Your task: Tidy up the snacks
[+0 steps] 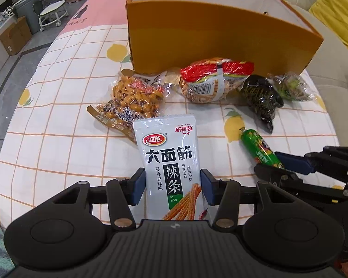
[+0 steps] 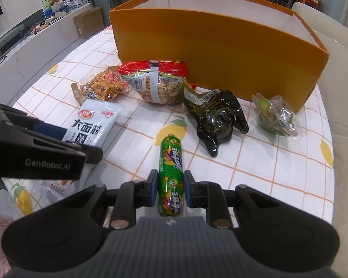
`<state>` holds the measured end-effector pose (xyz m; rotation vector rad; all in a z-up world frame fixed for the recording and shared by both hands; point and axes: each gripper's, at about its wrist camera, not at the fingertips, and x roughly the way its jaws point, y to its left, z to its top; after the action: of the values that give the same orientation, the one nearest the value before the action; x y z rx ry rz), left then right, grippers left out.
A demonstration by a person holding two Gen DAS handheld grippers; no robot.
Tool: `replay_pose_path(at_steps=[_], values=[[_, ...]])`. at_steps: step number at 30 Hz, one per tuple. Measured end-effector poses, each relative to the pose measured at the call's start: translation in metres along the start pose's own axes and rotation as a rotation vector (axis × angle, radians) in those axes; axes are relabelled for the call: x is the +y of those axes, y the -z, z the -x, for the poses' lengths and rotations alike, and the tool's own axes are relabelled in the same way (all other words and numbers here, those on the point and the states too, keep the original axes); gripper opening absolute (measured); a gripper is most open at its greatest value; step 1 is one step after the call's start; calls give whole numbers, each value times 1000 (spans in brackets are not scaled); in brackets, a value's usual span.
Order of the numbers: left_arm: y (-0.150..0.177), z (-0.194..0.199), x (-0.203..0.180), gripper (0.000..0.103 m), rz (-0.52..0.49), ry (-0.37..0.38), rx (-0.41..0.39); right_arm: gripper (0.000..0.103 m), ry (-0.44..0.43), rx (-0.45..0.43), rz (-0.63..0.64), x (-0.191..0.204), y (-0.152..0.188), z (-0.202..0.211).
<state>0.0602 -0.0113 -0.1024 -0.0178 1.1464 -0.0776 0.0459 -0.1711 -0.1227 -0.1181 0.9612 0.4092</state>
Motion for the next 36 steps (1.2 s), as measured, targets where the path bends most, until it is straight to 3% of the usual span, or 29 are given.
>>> replay_pose_path(at_steps=[7,15,28,36], values=[[-9,25,2,56,56,90,-20,19,-25,-7,-70,-7,-3,28],[-35,65,-7,56,55,144,-82,20,-13,-64,-143,-22,-20,70],[-132,102,-31,56,-36,163,-201,19,55,-233,-131,-57,-96,112],[-187,95,-45,56,-87,143,-233,19,133,-266,-87,-80,-150,102]])
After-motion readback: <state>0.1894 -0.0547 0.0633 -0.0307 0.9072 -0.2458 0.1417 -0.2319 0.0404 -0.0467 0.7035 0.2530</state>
